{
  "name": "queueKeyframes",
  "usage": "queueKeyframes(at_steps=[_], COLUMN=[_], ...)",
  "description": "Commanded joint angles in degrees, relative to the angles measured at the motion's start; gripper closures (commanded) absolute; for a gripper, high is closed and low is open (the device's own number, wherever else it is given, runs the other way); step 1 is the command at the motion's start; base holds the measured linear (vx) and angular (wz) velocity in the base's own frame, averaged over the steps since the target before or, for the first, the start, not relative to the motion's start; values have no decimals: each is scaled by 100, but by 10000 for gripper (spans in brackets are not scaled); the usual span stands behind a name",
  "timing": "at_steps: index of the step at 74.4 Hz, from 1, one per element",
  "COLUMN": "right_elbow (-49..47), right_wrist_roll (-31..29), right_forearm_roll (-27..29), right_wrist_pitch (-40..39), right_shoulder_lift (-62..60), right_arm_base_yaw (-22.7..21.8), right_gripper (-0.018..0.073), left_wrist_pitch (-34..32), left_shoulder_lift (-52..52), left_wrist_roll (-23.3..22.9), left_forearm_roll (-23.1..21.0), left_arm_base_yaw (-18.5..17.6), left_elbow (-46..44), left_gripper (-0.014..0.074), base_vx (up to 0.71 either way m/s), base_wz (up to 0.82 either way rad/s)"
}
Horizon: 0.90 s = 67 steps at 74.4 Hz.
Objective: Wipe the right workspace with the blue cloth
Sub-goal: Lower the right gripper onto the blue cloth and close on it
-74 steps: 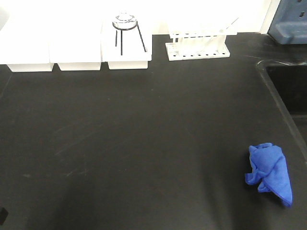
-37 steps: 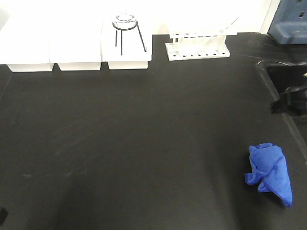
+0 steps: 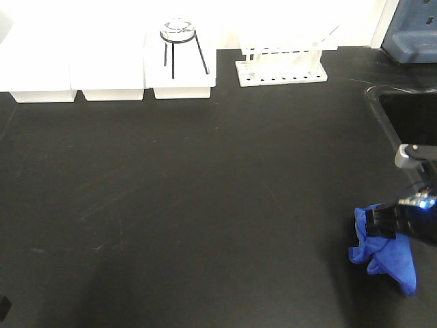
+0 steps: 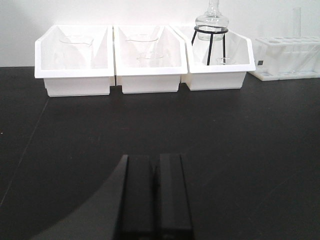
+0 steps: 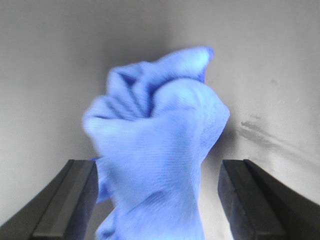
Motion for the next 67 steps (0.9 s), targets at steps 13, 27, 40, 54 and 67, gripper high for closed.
queueKeyframes(at_steps=[13, 27, 40, 54, 67], right_elbow=[24, 24, 24, 24, 24], right_wrist_roll=[-58, -239, -586, -694, -703], right_forearm_roll=[251, 603, 843, 809, 763], right_wrist_pitch=[-867, -1178, -1097, -941, -964], right_shoulder_lift=[-87, -62, 216, 449, 490], right_arm_base_yaw=[-37, -37, -37, -37, -37], right_gripper=[22, 32, 52, 92, 191], left_wrist_pitch=[-467, -467, -467, -467, -467], left_shoulder_lift=[-57, -57, -57, -57, -57], left_wrist_roll=[6, 6, 6, 6, 6], left_forearm_roll=[-32, -32, -32, -32, -32], left_arm_base_yaw=[15, 15, 15, 15, 15], left_elbow=[-142, -142, -142, -142, -142], left_gripper=[603, 603, 603, 603, 603], base_vx=[0, 0, 0, 0, 0], base_wz=[0, 0, 0, 0, 0])
